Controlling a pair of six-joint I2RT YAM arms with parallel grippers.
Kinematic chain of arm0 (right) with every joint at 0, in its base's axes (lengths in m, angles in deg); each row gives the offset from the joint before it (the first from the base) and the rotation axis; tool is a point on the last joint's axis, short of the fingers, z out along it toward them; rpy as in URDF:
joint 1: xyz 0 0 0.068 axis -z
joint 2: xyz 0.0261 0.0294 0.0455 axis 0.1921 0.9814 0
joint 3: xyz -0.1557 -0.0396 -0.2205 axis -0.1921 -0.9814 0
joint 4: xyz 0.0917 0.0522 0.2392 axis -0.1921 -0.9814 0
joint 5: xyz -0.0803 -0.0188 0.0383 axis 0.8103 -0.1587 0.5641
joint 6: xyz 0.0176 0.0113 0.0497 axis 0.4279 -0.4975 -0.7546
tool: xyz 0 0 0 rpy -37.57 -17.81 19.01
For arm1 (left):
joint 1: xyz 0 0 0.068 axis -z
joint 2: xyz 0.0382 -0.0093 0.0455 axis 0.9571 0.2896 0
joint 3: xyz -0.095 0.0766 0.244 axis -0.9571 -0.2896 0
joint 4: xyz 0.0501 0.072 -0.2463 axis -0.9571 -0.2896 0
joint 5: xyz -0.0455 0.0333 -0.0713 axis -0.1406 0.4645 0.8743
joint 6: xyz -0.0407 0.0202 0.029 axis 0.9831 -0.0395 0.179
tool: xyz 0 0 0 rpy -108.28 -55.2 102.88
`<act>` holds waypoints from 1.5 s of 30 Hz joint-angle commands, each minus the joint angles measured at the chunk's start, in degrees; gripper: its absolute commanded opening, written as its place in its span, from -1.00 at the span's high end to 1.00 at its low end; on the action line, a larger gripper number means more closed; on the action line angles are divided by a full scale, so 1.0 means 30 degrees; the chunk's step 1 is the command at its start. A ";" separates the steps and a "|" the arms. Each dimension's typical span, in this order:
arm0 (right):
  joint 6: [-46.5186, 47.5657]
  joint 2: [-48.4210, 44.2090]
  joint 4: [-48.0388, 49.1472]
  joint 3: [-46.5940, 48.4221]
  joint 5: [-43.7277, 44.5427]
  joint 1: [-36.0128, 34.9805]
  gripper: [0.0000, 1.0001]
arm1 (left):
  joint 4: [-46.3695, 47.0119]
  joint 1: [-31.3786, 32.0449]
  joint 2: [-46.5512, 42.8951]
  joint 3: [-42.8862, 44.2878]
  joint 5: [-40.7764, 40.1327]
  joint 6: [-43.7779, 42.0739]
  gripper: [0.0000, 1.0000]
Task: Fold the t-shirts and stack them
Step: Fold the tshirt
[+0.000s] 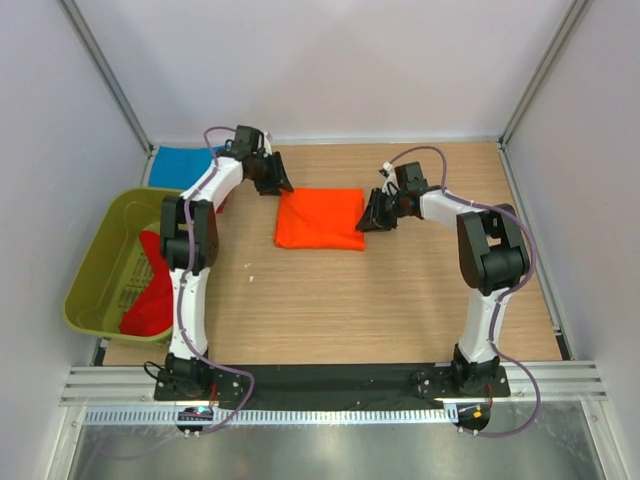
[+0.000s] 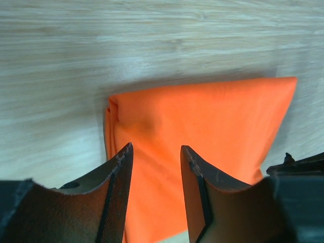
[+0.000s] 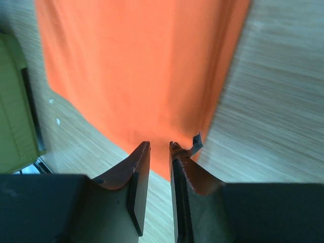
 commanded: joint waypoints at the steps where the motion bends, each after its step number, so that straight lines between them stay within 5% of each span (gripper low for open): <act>1: 0.0174 -0.1496 -0.0389 0.1545 -0.0637 -0.0597 0.41 | -0.1530 0.0090 -0.3208 0.0092 -0.0754 -0.0241 0.12; 13: -0.3839 0.2634 0.4704 0.2720 -0.4915 -0.2387 0.56 | -0.0395 0.0822 -0.7080 -0.8080 -0.1927 0.1164 0.11; 20: -0.1968 0.3808 0.3216 0.2659 -0.5034 -0.2358 0.58 | -0.0449 0.0793 -0.6083 -0.8670 -0.2428 0.1077 0.12; 28: -0.2053 0.1615 0.2162 0.2514 -0.4070 -0.2213 0.55 | -0.0713 0.0793 -0.6875 -0.8875 -0.0437 -0.0504 -0.02; 35: -0.3131 0.2222 0.3211 0.3127 -0.1898 -0.0195 0.56 | -0.0158 0.1174 -0.7313 -1.0777 -0.0520 -0.0594 0.33; 45: -0.4571 0.5825 0.3830 0.6467 -0.2046 0.1216 0.56 | -0.0917 0.1291 -0.6670 -1.1218 -0.4005 -0.0067 0.51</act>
